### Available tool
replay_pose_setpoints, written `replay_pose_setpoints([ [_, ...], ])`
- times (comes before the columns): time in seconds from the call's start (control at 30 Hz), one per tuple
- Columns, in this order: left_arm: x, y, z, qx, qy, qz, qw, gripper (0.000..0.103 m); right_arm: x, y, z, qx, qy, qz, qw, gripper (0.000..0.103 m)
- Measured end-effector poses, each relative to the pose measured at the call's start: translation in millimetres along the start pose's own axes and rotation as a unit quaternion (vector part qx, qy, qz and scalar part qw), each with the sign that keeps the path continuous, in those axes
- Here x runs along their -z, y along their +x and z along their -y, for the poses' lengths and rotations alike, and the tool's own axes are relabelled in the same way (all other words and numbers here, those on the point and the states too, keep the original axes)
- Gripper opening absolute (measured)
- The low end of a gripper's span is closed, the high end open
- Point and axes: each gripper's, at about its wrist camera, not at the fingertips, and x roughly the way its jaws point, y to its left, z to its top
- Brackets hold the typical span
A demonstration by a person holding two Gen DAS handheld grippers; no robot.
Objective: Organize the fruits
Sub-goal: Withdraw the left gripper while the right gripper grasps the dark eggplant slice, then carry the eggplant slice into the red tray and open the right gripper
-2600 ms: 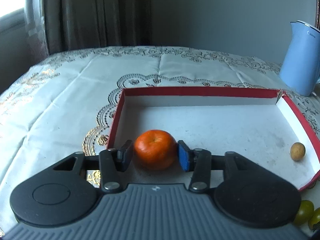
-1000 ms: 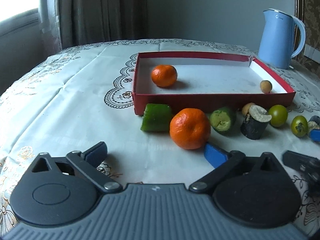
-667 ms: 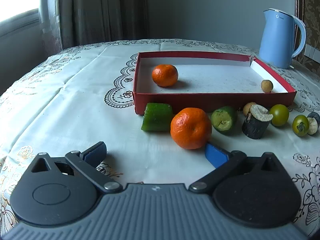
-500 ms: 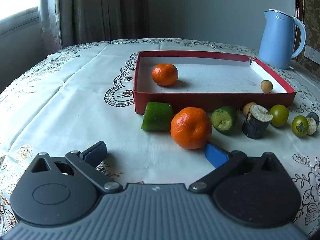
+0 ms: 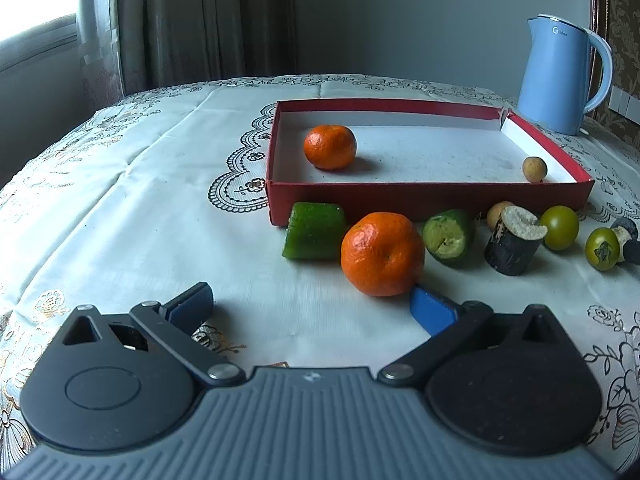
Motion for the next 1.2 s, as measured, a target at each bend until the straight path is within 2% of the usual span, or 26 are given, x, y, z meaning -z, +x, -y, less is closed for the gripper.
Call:
replay_pose_setpoints([
  [0.13,0.0,0.0,0.0,0.0,0.0,0.0,1.0,0.103,-2.7,1.5,-2.5,-0.007,-0.017,0.003,1.0,0.059],
  [0.2,0.0,0.0,0.1,0.0,0.0,0.0,1.0,0.103,-4.3,4.8,-3.3,-0.024,-0.028,0.001,0.999,0.056],
  [0.27,0.0,0.1,0.0,0.0,0.0,0.0,1.0,0.103,-4.8,8.8,-3.3,-0.037,-0.033,-0.006,0.999,0.044],
  [0.3,0.0,0.0,-0.1,0.001,-0.001,-0.001,1.0,0.103,-4.6,11.9,-3.1,-0.042,-0.034,-0.014,0.998,0.035],
  [0.33,-0.1,0.0,-0.4,0.001,-0.002,-0.001,1.0,0.103,-4.0,13.8,-2.8,-0.049,-0.033,-0.018,0.998,0.031],
  [0.5,-0.3,0.0,-0.2,0.001,-0.002,-0.001,1.0,0.103,-0.4,11.9,-1.1,-0.05,-0.017,-0.011,0.999,0.03],
  [0.87,-0.3,0.1,-0.3,0.001,-0.002,-0.001,1.0,0.103,-10.9,-2.7,2.8,-0.019,0.001,0.025,1.0,0.029],
  [1.2,-0.3,0.1,-0.2,0.001,-0.002,-0.001,1.0,0.103,-41.2,-0.3,-18.6,-0.045,-0.004,0.053,0.998,0.029],
])
